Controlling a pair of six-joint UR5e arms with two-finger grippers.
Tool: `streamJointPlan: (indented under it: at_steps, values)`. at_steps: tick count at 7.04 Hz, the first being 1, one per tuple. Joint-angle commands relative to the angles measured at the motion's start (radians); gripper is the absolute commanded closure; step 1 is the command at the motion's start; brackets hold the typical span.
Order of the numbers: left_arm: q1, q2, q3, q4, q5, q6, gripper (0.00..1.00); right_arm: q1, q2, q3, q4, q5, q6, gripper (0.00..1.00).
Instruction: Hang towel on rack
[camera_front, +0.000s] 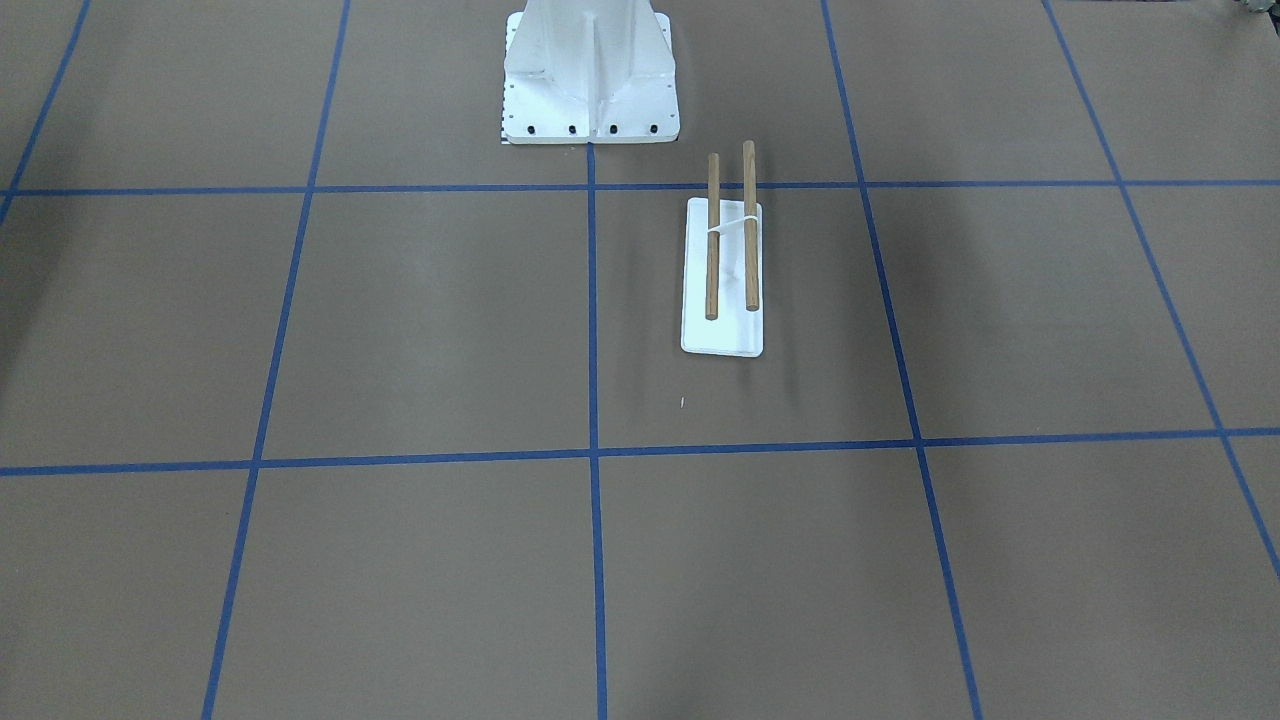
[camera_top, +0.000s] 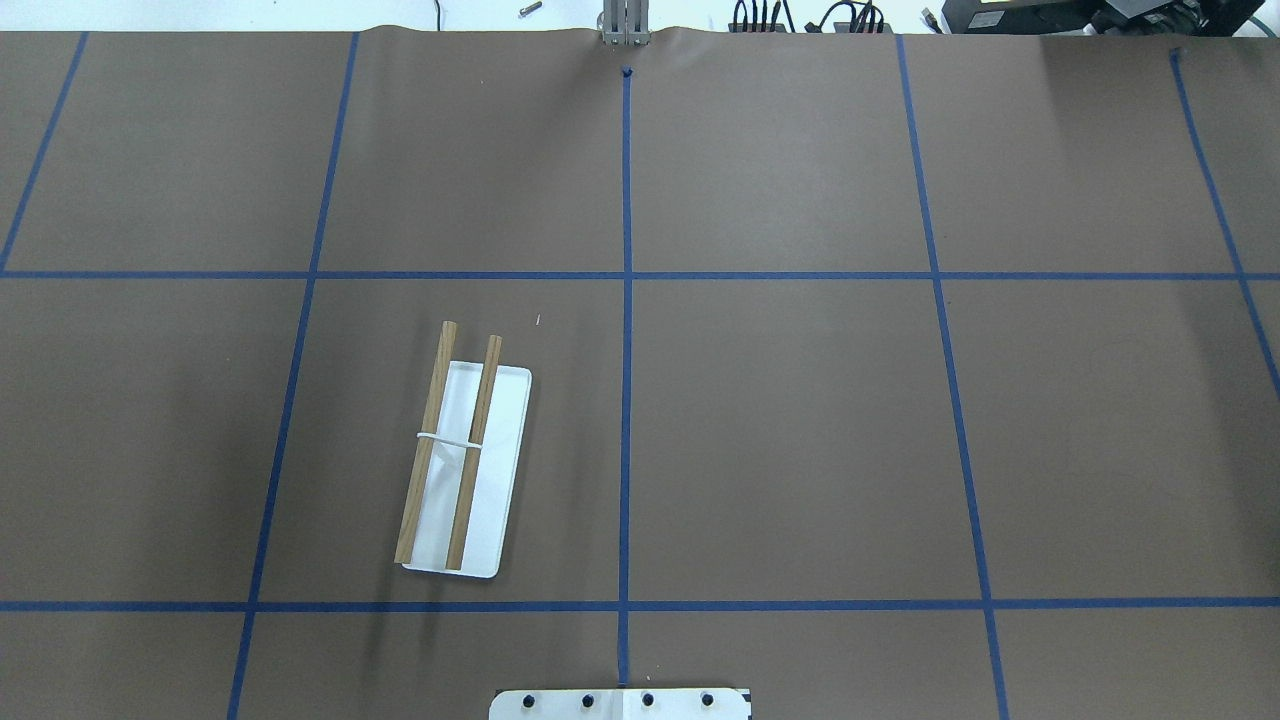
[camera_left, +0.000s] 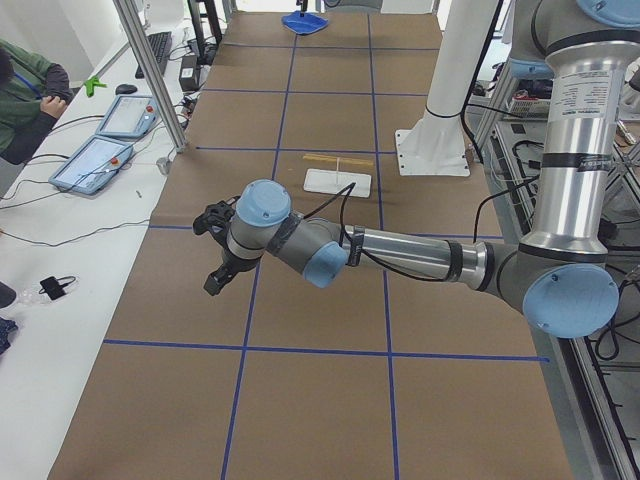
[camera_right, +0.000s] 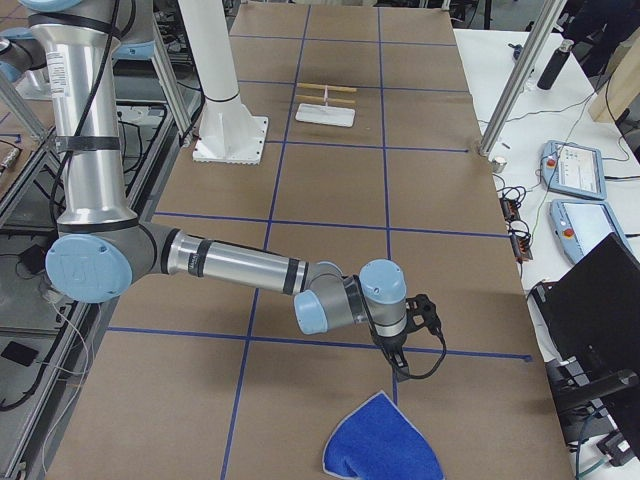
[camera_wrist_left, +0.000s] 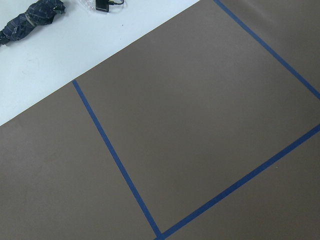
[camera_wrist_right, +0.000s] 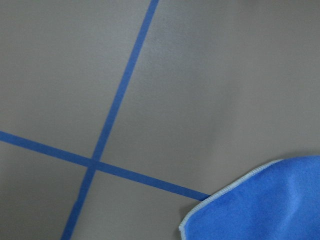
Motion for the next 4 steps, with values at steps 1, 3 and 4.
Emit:
streamJointPlan:
  at_steps: [1, 3, 4]
  values:
    - [0.000, 0.001, 0.003, -0.002, -0.001, 0.000, 0.01, -0.075, 0.011, -0.068, 0.044, -0.119, 0.000, 0.02]
    - [0.000, 0.003, 0.003, -0.002, -0.001, -0.002, 0.01, -0.116, 0.011, -0.090, 0.044, -0.142, 0.001, 0.15]
    - [0.000, 0.001, 0.003, -0.002, -0.001, -0.002, 0.01, -0.147, 0.017, -0.110, 0.046, -0.178, 0.004, 0.28]
